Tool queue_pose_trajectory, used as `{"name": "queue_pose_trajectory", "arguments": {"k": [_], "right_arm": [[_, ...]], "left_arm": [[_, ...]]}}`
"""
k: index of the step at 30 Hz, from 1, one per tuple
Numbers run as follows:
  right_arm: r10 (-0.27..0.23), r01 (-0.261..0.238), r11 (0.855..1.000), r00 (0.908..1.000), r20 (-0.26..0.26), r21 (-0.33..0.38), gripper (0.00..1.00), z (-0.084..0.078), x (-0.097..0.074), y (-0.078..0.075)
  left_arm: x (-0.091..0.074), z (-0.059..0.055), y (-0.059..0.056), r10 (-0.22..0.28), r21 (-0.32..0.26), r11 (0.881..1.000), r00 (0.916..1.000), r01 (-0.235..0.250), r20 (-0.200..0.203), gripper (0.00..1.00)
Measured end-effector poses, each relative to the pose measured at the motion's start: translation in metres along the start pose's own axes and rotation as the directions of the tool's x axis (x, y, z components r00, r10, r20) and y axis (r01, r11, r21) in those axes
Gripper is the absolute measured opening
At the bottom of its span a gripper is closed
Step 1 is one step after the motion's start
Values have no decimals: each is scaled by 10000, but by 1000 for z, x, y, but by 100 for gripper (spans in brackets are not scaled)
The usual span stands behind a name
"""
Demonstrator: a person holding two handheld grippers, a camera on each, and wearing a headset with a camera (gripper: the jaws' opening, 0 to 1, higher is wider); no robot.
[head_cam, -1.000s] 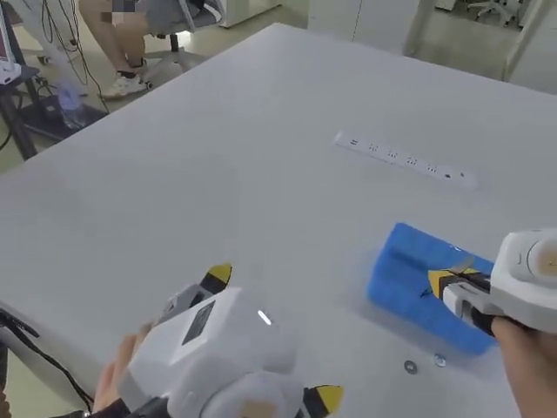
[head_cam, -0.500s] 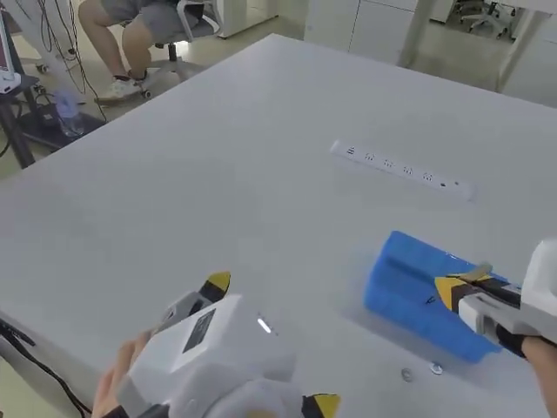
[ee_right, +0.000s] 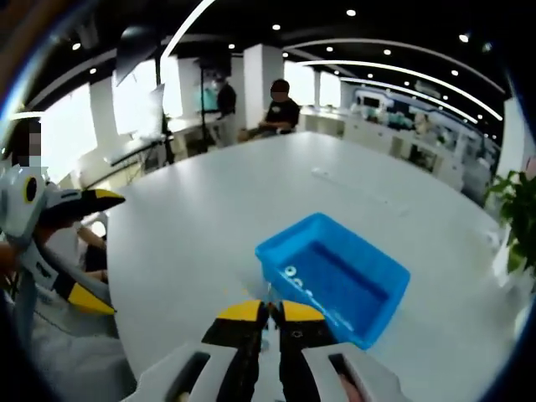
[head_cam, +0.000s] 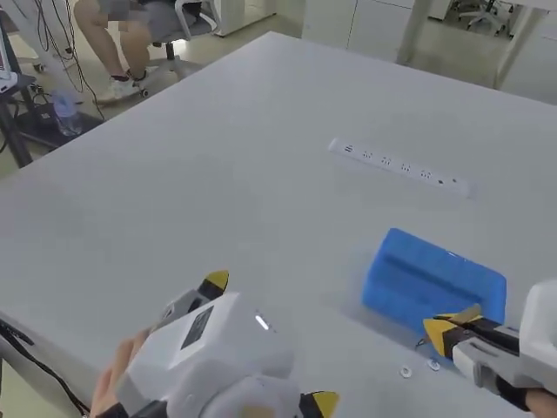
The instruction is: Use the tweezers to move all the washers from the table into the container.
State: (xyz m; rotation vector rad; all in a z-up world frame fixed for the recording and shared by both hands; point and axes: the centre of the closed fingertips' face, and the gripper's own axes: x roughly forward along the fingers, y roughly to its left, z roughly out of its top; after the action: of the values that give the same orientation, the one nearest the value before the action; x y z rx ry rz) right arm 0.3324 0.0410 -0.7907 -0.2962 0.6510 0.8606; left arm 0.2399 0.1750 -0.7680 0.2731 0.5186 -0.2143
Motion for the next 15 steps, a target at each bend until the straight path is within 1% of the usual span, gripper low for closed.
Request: {"name": "queue_pose_trajectory", "arguments": {"k": [2, 6, 10, 15], "right_arm": [[23, -24, 10000, 9999, -157, -17, 3, -8, 2, 0], [76, -75, 10000, 9994, -324, 30, 3, -16, 5, 1], [66, -64, 10000, 9989, -468, 61, 3, -19, 10, -1], [93, -80, 9996, 9987, -492, 269, 3, -22, 14, 0]], "left_arm": [[0, 0, 0, -5, -16, 10000, 10000, 5, -4, 99], [0, 0, 0, 15, -9, 10000, 10000, -15, -20, 99], [1, -1, 0, 10, -8, 10000, 10000, -10, -51, 99], [1, -1, 0, 18, 20, 10000, 10000, -18, -73, 99]]}}
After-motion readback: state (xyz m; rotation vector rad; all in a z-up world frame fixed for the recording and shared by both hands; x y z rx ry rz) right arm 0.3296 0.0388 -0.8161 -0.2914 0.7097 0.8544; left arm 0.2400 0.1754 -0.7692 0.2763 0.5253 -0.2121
